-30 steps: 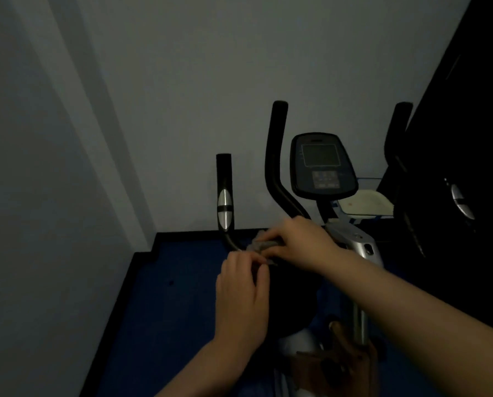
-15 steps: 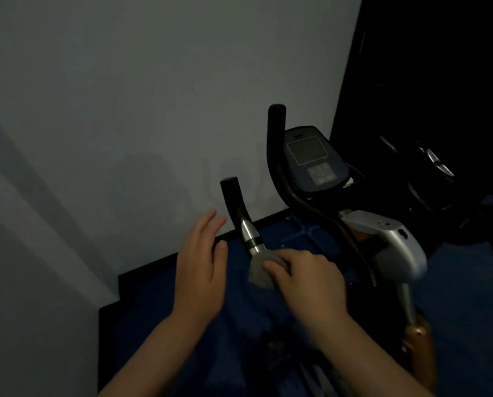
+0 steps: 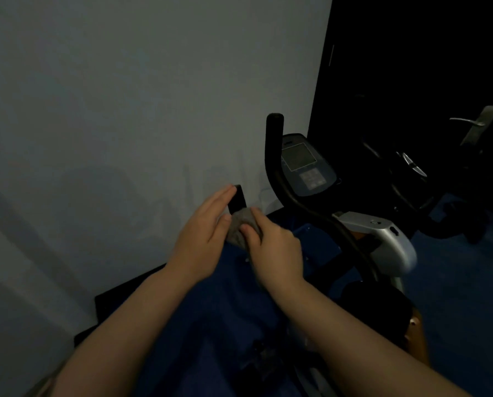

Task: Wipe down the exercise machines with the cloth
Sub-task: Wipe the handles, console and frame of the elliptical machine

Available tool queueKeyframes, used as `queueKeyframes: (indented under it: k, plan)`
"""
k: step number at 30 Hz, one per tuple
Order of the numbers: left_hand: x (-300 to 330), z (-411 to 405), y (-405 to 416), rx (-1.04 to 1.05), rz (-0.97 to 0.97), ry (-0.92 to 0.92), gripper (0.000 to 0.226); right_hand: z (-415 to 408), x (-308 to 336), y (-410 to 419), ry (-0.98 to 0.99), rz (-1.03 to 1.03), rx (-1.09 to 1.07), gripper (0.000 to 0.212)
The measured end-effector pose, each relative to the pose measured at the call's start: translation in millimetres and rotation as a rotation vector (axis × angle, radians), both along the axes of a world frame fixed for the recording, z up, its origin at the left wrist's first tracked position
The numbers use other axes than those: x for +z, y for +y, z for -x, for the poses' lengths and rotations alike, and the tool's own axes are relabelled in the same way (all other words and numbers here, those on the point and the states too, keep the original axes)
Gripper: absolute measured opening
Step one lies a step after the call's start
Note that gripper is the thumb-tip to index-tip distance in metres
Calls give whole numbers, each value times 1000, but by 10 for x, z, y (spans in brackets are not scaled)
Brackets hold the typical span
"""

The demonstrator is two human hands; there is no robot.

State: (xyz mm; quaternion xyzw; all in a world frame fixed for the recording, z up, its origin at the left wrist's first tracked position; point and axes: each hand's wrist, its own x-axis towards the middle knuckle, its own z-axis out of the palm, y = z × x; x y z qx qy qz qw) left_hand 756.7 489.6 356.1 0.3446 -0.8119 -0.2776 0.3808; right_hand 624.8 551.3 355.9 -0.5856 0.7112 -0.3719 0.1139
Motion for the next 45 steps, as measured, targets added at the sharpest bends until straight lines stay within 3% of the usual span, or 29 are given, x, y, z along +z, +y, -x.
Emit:
queueKeyframes:
  k: [7,11,14,18,22,27,31,38,41,45]
  plan:
    - [-28,0,-18,-66,-3,-1,47,157,124,-447,-296,86,107,24]
    - [-59,-18,-18,-105,-41,-6,51,287,-64,-158,-228,33,218,34]
    - [-92,38,-6,-100,-34,21,50,404,44,-237,-172,-32,232,27]
    - [-118,105,1,-56,-31,94,46,226,99,-338,-362,38,202,28]
    - [-166,115,91,-62,-52,75,50,431,-12,-98,-209,-88,299,47]
    - [-397,352,441,9,-99,104,52,642,134,-38,13,-207,485,42]
    - [-560,613,752,108,-98,94,49,866,37,114,125,-266,589,9]
    - [-664,806,1054,285,-79,54,44,1647,110,156,477,-443,847,30]
    - [-686,822,1187,316,-114,70,49,1685,142,120,492,-424,883,24]
    - [-682,892,1321,350,-173,120,50,1410,17,117,322,-396,984,3]
